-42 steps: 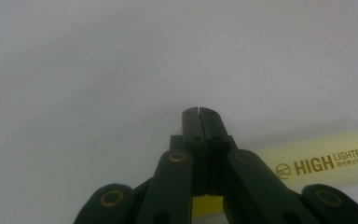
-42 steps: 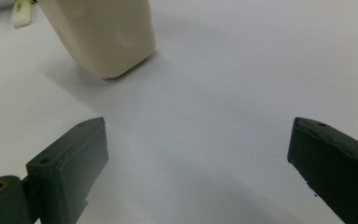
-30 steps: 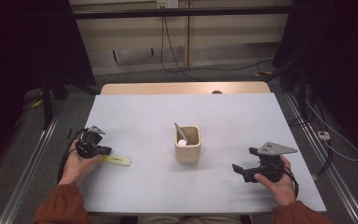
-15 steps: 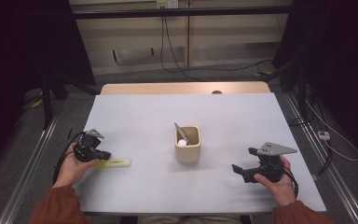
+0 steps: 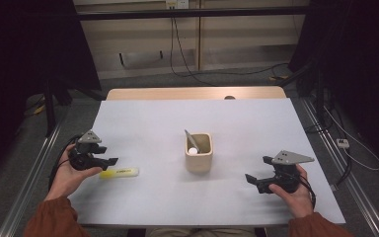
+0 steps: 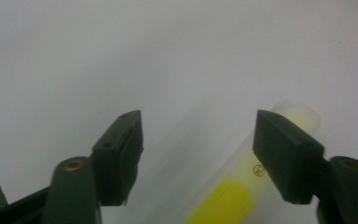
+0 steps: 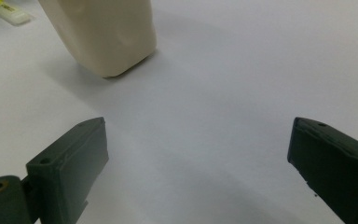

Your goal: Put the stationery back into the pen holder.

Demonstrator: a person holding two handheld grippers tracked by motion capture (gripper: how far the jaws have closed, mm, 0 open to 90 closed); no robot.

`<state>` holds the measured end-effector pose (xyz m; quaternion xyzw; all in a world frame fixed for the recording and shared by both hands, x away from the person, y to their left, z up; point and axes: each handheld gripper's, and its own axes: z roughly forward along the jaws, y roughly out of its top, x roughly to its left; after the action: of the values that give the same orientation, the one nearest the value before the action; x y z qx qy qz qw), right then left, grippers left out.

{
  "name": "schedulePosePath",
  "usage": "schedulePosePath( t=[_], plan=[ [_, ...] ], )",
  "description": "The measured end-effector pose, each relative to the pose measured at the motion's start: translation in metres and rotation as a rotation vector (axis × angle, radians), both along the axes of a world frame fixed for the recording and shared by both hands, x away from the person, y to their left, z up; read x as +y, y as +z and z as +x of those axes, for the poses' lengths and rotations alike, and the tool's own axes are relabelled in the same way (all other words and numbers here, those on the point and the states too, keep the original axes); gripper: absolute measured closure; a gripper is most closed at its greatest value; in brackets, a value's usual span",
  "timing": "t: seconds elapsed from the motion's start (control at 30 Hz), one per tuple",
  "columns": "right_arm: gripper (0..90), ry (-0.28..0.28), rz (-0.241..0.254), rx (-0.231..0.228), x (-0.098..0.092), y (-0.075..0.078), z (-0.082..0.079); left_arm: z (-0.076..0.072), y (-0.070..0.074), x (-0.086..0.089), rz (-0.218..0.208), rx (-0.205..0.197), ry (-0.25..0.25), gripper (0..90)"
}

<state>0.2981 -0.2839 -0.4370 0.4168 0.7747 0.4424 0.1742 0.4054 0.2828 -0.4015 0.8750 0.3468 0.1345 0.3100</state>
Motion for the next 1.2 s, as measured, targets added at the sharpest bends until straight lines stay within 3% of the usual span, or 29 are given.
schedulePosePath(
  t=[0.1, 0.13, 0.27, 0.57, 0.7, 0.8, 1.0, 1.07, 1.2],
  plan=[
    [5.0, 0.001, 0.000, -0.004, 0.000, 0.000, 0.000, -0.002, 0.001, -0.001, 0.001, 0.012, -0.045, 21.5],
    [5.1, 0.000, 0.000, -0.004, 0.000, 0.000, 0.000, -0.004, 0.001, -0.002, 0.025, 0.021, -0.073, 18.7],
    [5.0, 0.001, 0.000, -0.003, 0.000, 0.000, 0.000, -0.008, -0.002, -0.006, 0.064, 0.034, -0.154, 16.0],
    [5.0, 0.004, 0.000, -0.006, 0.000, 0.000, -0.001, -0.009, -0.008, -0.005, 0.113, 0.059, -0.194, 17.3],
    [5.0, 0.007, -0.004, -0.006, 0.001, 0.000, 0.000, -0.008, -0.013, -0.008, 0.153, 0.110, -0.251, 15.8],
    [5.0, 0.009, -0.005, -0.008, 0.001, 0.000, -0.001, -0.008, -0.015, -0.009, 0.175, 0.142, -0.260, 14.9],
    [5.0, 0.011, -0.004, -0.006, 0.001, 0.000, -0.001, -0.006, -0.019, -0.009, 0.207, 0.160, -0.261, 29.8],
    [5.0, 0.010, -0.003, -0.006, 0.001, 0.000, -0.001, -0.005, -0.020, -0.011, 0.234, 0.162, -0.286, 35.8],
    [5.0, 0.009, -0.004, -0.006, 0.001, 0.000, -0.001, -0.004, -0.022, -0.015, 0.252, 0.165, -0.301, 39.7]
  ],
)
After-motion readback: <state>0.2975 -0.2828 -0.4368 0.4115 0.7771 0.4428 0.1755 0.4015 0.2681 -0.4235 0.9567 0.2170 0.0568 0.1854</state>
